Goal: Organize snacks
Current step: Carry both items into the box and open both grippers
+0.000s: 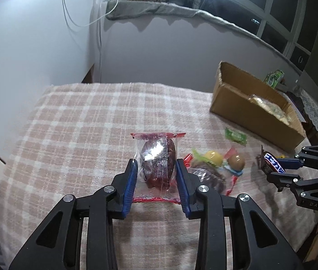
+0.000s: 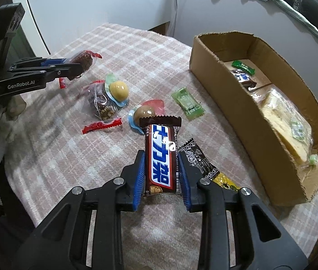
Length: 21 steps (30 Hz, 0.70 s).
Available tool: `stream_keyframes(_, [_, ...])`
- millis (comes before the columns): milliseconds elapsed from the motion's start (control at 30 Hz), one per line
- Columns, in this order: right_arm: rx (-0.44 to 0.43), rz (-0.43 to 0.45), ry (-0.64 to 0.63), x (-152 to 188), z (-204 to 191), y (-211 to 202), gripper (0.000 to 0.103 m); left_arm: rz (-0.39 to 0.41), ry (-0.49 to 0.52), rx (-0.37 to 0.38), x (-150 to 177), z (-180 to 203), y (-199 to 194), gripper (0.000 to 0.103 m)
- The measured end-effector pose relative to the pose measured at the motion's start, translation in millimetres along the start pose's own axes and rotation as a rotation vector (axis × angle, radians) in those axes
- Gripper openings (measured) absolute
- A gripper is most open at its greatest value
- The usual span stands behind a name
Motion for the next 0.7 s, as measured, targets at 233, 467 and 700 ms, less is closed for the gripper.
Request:
stream_keyframes(233, [-0.012,0.049,0.023,-1.2,6.5,-25.4,0.030,0.045,0.022,0.028,-11.4,16.3,-18.6,0.032])
stream_keyframes(467, [-0.009,0.113,0.070,-5.4,30.2,-59.0,0.030,0.091,0.061,0.067,-30.3,40.9,-36.4,0.032])
stream_keyframes(700, [0.015,0.174,0.132,-12.3,65.3,-90.1,0.030,0.112,0.089,0.098,-51.3,63.6,-39.8,0.032])
Point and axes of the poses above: each gripper's, at about its wrist camera, not at the fingertips, and y roughly the way its jaws point, z to its right, x to its underside, the point moved 6 cm from there along y, roughly the way its jaws point, and after that the axes turned 13 degrees about -z, right-handed, at the moved point
